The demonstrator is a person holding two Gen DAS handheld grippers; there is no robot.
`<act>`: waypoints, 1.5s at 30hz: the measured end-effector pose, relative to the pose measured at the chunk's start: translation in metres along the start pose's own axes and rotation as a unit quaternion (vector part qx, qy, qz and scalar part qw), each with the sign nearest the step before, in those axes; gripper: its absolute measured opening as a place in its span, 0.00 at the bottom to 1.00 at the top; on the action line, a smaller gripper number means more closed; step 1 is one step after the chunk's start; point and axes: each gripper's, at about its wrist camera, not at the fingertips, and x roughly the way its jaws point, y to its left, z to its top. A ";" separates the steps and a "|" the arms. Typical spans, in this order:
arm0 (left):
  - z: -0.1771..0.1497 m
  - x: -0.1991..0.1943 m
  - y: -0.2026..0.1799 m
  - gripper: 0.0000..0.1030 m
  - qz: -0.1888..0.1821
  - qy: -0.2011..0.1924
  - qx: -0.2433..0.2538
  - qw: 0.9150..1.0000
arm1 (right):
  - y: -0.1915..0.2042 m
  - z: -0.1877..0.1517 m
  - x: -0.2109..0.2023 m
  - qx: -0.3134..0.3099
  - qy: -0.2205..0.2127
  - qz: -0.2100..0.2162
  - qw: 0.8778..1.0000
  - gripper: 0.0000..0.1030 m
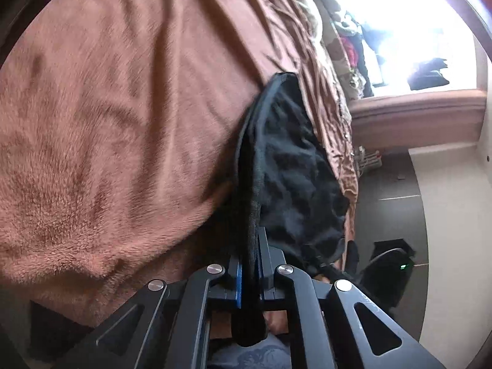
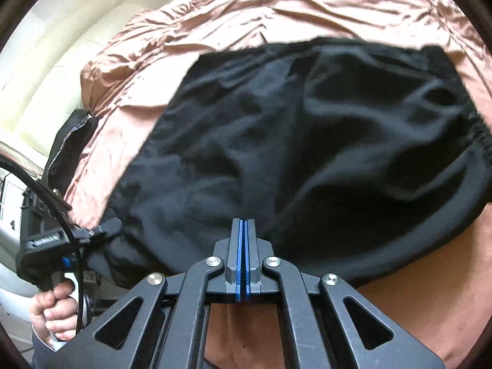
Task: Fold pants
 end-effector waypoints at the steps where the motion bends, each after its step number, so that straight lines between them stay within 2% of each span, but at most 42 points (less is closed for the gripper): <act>1: 0.001 -0.002 -0.006 0.06 -0.003 -0.002 0.007 1.000 | 0.000 -0.001 -0.001 0.001 -0.001 0.004 1.000 0.00; 7: 0.005 -0.012 -0.046 0.06 -0.033 -0.009 0.039 0.999 | -0.003 -0.006 -0.009 0.007 0.001 0.027 1.000 0.00; 15: 0.011 -0.004 -0.097 0.06 -0.054 0.000 0.081 0.995 | -0.021 -0.013 -0.046 0.029 -0.043 0.054 0.997 0.01; 21: 0.013 0.020 -0.136 0.06 -0.061 0.016 0.112 0.992 | -0.039 -0.025 -0.073 0.049 -0.072 0.062 0.994 0.01; 29: 0.003 0.066 -0.181 0.06 -0.070 0.056 0.150 0.985 | -0.066 -0.045 -0.105 0.083 -0.106 0.064 0.989 0.02; 30: 0.001 0.072 -0.186 0.06 -0.071 0.062 0.154 0.984 | -0.071 -0.048 -0.110 0.087 -0.111 0.062 0.988 0.06; 32: -0.001 0.086 -0.195 0.06 -0.073 0.074 0.161 0.981 | -0.075 -0.053 -0.118 0.092 -0.119 0.058 0.987 0.24; 33: -0.003 0.093 -0.198 0.06 -0.072 0.080 0.164 0.981 | -0.076 -0.055 -0.121 0.094 -0.126 0.056 0.986 0.40; 34: -0.004 0.100 -0.202 0.06 -0.072 0.086 0.167 0.980 | -0.080 -0.058 -0.126 0.096 -0.134 0.055 0.985 0.48; 45: -0.031 0.170 -0.228 0.06 -0.064 0.152 0.193 0.967 | -0.110 -0.088 -0.168 0.135 -0.162 0.049 0.976 0.48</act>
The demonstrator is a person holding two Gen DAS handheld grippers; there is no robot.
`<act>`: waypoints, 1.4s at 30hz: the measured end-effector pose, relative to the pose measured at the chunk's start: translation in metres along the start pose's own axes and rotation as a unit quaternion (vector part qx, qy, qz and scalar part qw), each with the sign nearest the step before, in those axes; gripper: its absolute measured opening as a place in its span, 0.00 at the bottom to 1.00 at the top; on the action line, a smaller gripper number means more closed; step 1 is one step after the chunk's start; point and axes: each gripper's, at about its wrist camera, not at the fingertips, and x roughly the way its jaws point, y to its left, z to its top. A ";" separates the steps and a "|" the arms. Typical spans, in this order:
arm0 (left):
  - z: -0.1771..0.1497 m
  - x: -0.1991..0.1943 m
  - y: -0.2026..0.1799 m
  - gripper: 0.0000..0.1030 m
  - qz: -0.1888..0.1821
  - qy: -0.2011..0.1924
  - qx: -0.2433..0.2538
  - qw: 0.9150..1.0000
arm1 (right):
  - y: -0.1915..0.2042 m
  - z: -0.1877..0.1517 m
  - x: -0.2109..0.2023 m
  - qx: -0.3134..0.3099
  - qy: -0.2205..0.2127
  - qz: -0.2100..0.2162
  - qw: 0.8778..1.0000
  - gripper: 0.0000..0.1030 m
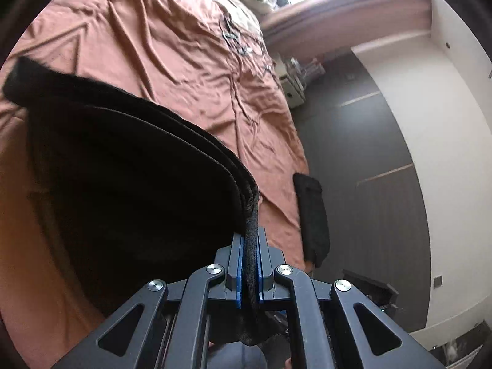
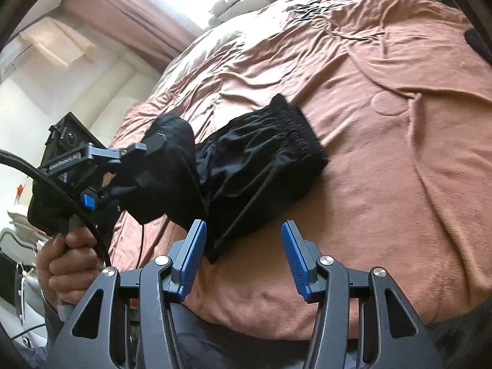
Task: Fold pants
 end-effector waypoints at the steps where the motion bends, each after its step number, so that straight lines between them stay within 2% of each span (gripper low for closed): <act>1: -0.001 0.008 -0.001 0.06 0.001 0.008 0.002 1.000 | -0.003 0.002 -0.002 0.004 -0.002 0.000 1.000 0.48; 5: -0.006 0.042 -0.001 0.09 0.002 0.042 0.000 0.999 | -0.016 0.004 -0.013 0.017 -0.007 -0.004 1.000 0.48; 6: -0.006 0.047 0.001 0.15 0.001 0.048 -0.001 0.999 | -0.018 0.004 -0.015 0.020 -0.008 -0.006 1.000 0.49; 7: -0.007 0.055 0.003 0.26 -0.002 0.057 -0.002 0.998 | -0.021 0.004 -0.016 0.024 -0.009 -0.007 1.000 0.54; 8: -0.007 0.059 0.003 0.34 -0.005 0.062 -0.003 0.998 | -0.024 0.005 -0.016 0.027 -0.009 -0.008 1.000 0.57; 9: -0.008 0.061 0.004 0.50 -0.009 0.065 -0.006 0.998 | -0.026 0.004 -0.017 0.030 -0.009 -0.009 0.999 0.60; 10: -0.008 0.061 0.004 0.61 -0.014 0.064 -0.008 0.998 | -0.026 0.005 -0.017 0.031 -0.008 -0.009 0.999 0.61; 11: -0.008 0.058 0.004 0.66 -0.017 0.061 -0.008 0.998 | -0.027 0.005 -0.016 0.032 -0.006 -0.009 0.999 0.61; 13: -0.009 0.050 0.006 0.80 -0.015 0.053 -0.006 0.998 | -0.028 0.007 -0.013 0.033 -0.003 -0.009 0.999 0.64; 20: 0.000 0.006 0.031 0.83 0.021 0.018 -0.029 0.999 | -0.022 0.016 0.013 0.026 0.015 -0.008 1.000 0.67; 24: 0.008 -0.009 0.048 0.86 0.049 -0.003 -0.044 0.998 | -0.022 0.024 0.026 0.028 0.019 -0.011 0.999 0.76; 27: 0.014 -0.019 0.063 0.86 0.069 -0.015 -0.057 0.996 | -0.023 0.028 0.034 0.032 0.022 -0.021 0.999 0.77; 36: 0.041 -0.014 0.097 0.86 0.108 -0.038 -0.085 0.990 | -0.028 0.047 0.059 0.043 0.037 -0.029 0.998 0.77; 40: 0.057 -0.015 0.110 0.85 0.117 -0.060 -0.099 0.986 | -0.031 0.049 0.067 0.047 0.041 -0.030 0.998 0.76; 41: 0.061 -0.016 0.113 0.85 0.118 -0.066 -0.101 0.986 | -0.031 0.050 0.069 0.044 0.040 -0.030 0.998 0.74; 42: 0.065 -0.017 0.115 0.81 0.120 -0.070 -0.105 0.985 | -0.030 0.050 0.070 0.039 0.042 -0.025 0.998 0.66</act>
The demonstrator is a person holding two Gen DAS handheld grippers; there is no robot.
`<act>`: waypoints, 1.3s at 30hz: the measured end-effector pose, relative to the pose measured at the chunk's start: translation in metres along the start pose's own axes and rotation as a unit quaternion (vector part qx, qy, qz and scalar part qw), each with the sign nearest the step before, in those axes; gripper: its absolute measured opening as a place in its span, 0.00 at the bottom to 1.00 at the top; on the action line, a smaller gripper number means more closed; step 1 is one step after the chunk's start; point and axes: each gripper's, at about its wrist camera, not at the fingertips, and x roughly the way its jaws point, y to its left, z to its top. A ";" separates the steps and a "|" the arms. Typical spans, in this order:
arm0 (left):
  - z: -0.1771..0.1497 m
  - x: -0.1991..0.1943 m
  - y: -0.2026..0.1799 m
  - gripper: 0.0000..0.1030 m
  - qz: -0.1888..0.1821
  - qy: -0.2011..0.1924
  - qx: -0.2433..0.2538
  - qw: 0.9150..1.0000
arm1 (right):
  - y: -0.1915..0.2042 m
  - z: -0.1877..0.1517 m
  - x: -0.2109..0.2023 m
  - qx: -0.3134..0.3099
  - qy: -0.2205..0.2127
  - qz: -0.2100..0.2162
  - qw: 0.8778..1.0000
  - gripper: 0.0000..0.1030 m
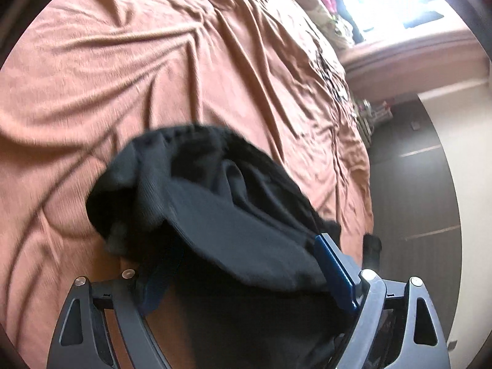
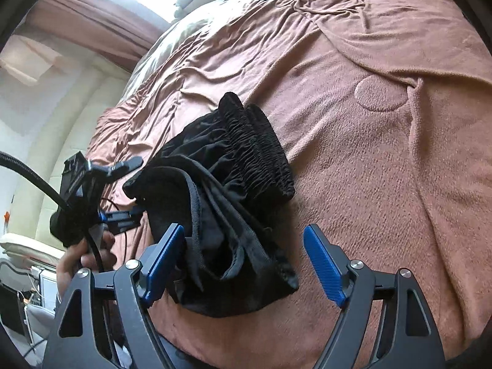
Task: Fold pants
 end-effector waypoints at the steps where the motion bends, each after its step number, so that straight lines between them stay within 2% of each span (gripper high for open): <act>1: 0.003 -0.001 0.000 0.71 0.002 -0.002 -0.003 1.000 | 0.001 0.000 0.001 -0.003 0.003 0.003 1.000 0.55; 2: 0.006 -0.002 0.000 0.64 0.003 -0.004 -0.006 1.000 | 0.002 0.000 0.003 -0.006 0.007 0.004 1.000 0.49; 4: 0.010 -0.008 -0.003 0.43 0.006 -0.009 -0.005 1.000 | 0.004 -0.002 0.003 -0.018 0.015 0.002 1.000 0.27; 6: 0.015 -0.017 -0.007 0.34 0.007 -0.019 0.000 1.000 | 0.006 -0.004 0.001 -0.028 0.013 0.005 1.000 0.18; 8: 0.015 -0.024 -0.015 0.25 0.004 -0.030 0.009 1.000 | 0.006 -0.006 -0.003 -0.034 0.010 0.008 0.999 0.14; 9: 0.017 -0.028 -0.021 0.15 0.003 -0.035 0.018 0.999 | 0.006 -0.007 -0.006 -0.036 0.007 0.014 0.999 0.12; 10: 0.018 -0.029 -0.024 0.11 0.005 -0.036 0.026 0.999 | 0.006 -0.008 -0.007 -0.037 0.005 0.018 0.999 0.09; 12: 0.024 -0.028 -0.034 0.09 0.008 -0.030 0.036 0.999 | 0.006 -0.009 -0.009 -0.042 0.002 0.021 0.999 0.08; 16: 0.033 -0.020 -0.061 0.09 0.007 -0.029 0.058 0.998 | 0.004 -0.014 -0.016 -0.043 -0.005 0.027 0.999 0.07; 24: 0.046 0.019 -0.104 0.09 0.007 0.004 0.105 0.994 | -0.006 -0.023 -0.021 -0.026 0.000 0.028 0.999 0.07; 32: 0.043 0.060 -0.117 0.11 0.012 0.041 0.123 0.991 | -0.015 -0.036 -0.022 -0.004 0.016 0.030 0.999 0.06; 33: 0.041 0.063 -0.118 0.19 0.012 0.042 0.126 0.991 | -0.016 -0.038 -0.021 -0.003 0.020 0.028 0.999 0.06; 34: 0.040 0.064 -0.119 0.39 0.008 0.043 0.128 0.991 | -0.016 -0.040 -0.021 -0.002 0.022 0.028 0.999 0.06; 36: 0.034 0.062 -0.120 0.63 -0.011 0.040 0.138 0.990 | -0.016 -0.043 -0.022 0.000 0.023 0.028 0.999 0.06; 37: 0.032 0.059 -0.120 0.67 -0.011 0.036 0.144 0.989 | -0.016 -0.044 -0.023 0.000 0.023 0.026 0.999 0.06; 39: 0.029 0.054 -0.119 0.67 -0.007 0.036 0.154 0.987 | -0.016 -0.046 -0.024 0.001 0.023 0.024 0.999 0.06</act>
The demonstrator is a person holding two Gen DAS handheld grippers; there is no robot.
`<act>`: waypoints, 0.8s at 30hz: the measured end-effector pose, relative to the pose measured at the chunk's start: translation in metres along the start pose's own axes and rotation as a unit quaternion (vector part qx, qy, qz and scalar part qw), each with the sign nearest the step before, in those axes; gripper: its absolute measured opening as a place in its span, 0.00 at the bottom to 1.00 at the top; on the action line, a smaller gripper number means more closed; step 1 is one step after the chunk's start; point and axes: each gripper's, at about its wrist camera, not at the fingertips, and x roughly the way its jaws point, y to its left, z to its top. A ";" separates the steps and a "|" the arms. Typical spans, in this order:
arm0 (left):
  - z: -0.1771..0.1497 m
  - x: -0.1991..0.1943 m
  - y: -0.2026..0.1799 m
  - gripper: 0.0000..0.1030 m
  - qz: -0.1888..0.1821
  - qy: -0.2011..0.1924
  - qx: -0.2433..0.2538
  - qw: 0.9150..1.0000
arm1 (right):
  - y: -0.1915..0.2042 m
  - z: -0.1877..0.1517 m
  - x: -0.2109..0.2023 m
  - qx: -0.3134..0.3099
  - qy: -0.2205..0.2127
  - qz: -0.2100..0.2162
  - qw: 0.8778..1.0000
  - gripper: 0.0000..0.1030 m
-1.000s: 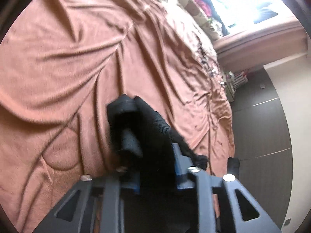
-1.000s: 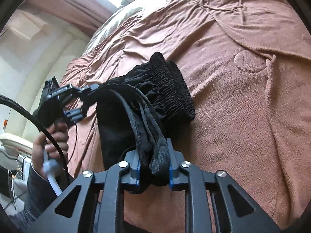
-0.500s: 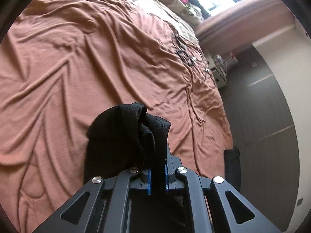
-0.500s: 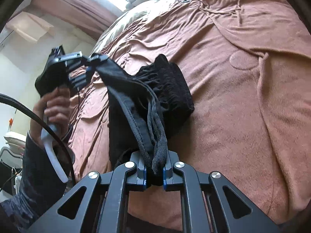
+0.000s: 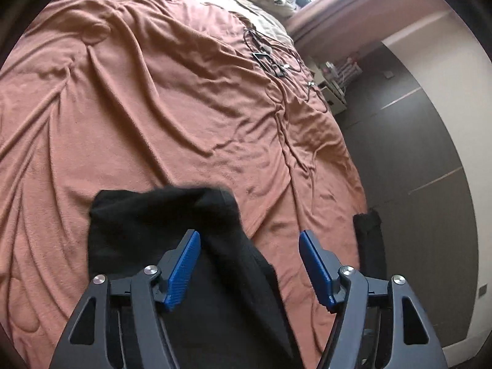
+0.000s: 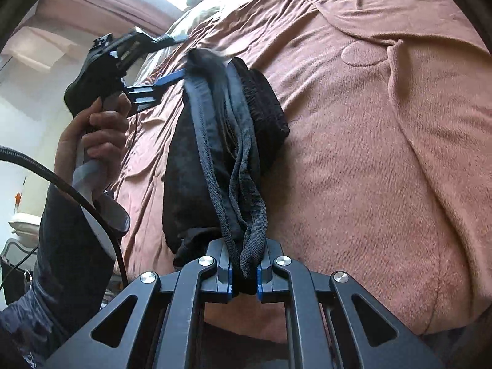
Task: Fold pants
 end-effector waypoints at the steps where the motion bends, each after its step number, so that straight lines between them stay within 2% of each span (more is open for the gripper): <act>1: -0.002 -0.002 0.002 0.67 0.000 0.004 0.000 1.000 | -0.001 -0.001 -0.001 0.001 0.001 -0.001 1.000 0.06; 6: -0.024 -0.019 0.026 0.67 0.026 0.015 -0.003 1.000 | -0.005 -0.003 -0.006 0.020 0.007 0.001 1.000 0.07; 8: -0.033 -0.025 0.037 0.67 0.031 0.022 -0.007 0.999 | -0.009 -0.004 -0.007 0.029 0.008 0.002 1.000 0.11; 14: -0.067 -0.043 0.062 0.67 0.039 0.040 -0.019 0.998 | -0.004 -0.006 -0.020 0.012 0.008 -0.012 1.000 0.12; 17: -0.082 -0.049 0.068 0.67 0.026 0.047 -0.031 0.998 | 0.000 -0.004 -0.028 -0.003 0.012 -0.015 1.000 0.27; 19: -0.089 -0.051 0.070 0.67 0.025 0.051 -0.035 0.998 | 0.002 -0.001 -0.035 -0.006 0.001 -0.018 1.000 0.47; 24: -0.111 -0.047 0.076 0.66 0.010 0.074 -0.052 0.996 | 0.005 0.010 -0.042 -0.019 -0.009 -0.015 1.000 0.49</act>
